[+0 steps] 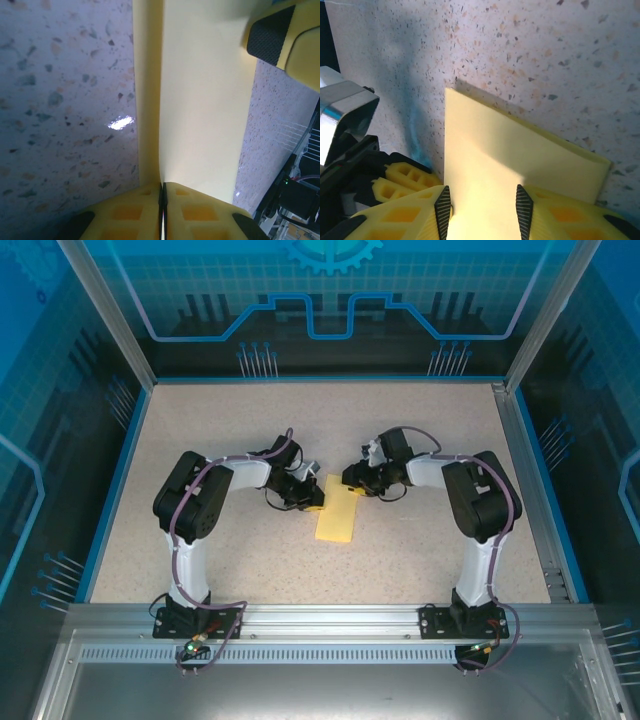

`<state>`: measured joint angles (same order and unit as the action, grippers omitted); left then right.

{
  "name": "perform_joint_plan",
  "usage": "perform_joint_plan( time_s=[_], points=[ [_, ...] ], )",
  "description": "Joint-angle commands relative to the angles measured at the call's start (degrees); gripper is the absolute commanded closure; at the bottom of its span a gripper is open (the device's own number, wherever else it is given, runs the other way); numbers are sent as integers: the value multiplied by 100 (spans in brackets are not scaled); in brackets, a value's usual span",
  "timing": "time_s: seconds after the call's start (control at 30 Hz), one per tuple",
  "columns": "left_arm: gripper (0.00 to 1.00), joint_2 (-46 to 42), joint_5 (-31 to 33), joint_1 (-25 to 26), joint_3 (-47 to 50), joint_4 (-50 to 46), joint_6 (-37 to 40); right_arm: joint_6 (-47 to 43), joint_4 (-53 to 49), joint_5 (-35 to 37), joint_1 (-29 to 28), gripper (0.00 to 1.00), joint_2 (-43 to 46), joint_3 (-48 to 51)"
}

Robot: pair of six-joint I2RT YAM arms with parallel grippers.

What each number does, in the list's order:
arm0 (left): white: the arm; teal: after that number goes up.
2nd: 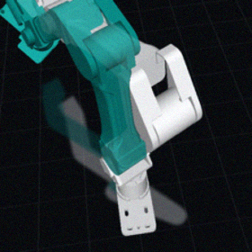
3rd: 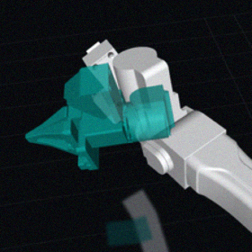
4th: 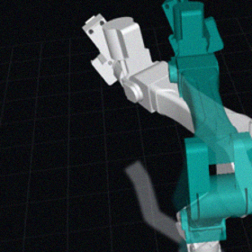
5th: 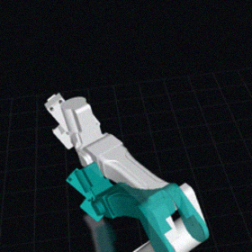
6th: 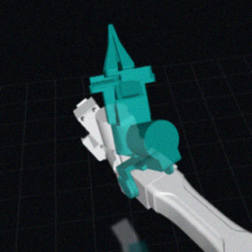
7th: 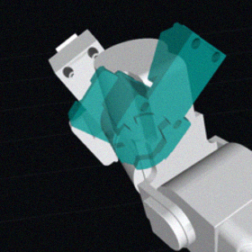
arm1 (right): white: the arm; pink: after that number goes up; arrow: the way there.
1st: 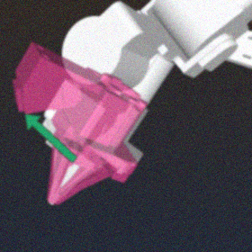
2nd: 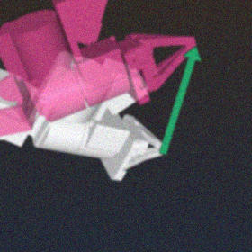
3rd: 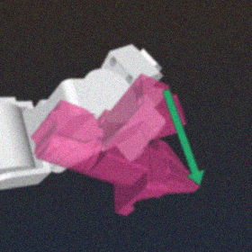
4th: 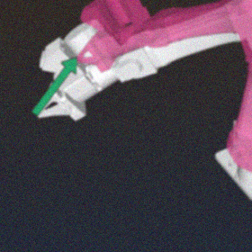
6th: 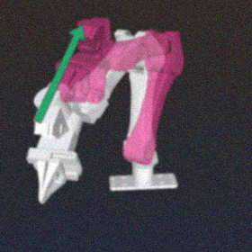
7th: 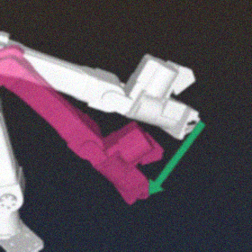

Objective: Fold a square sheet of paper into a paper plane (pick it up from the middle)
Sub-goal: Fold the square sheet of paper in half at the center of the table.

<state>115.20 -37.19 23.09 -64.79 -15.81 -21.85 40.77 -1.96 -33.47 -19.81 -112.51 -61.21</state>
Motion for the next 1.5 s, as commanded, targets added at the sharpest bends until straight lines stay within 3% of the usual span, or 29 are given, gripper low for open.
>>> perform_joint_plan(
  time_s=[0.0, 0.27, 0.77, 1.13, 1.47],
  points=[
    [87, 390, 475, -3, 189, -457, 181, -146, -331, 116, 46, 57, -185, -144],
    [87, 386, 484, -6, 187, -481, 191, -200, -566, -7, 106, 57, 208, -418],
    [87, 377, 460, -11, 204, -472, 192, -315, -673, 85, 231, 57, -454, -611],
    [87, 363, 477, -6, 231, -490, 210, -186, -657, -209, 334, 57, -215, -880],
    [87, 363, 485, -8, 222, -480, 190, -146, -858, -62, 346, 58, -626, -854]
  ],
)
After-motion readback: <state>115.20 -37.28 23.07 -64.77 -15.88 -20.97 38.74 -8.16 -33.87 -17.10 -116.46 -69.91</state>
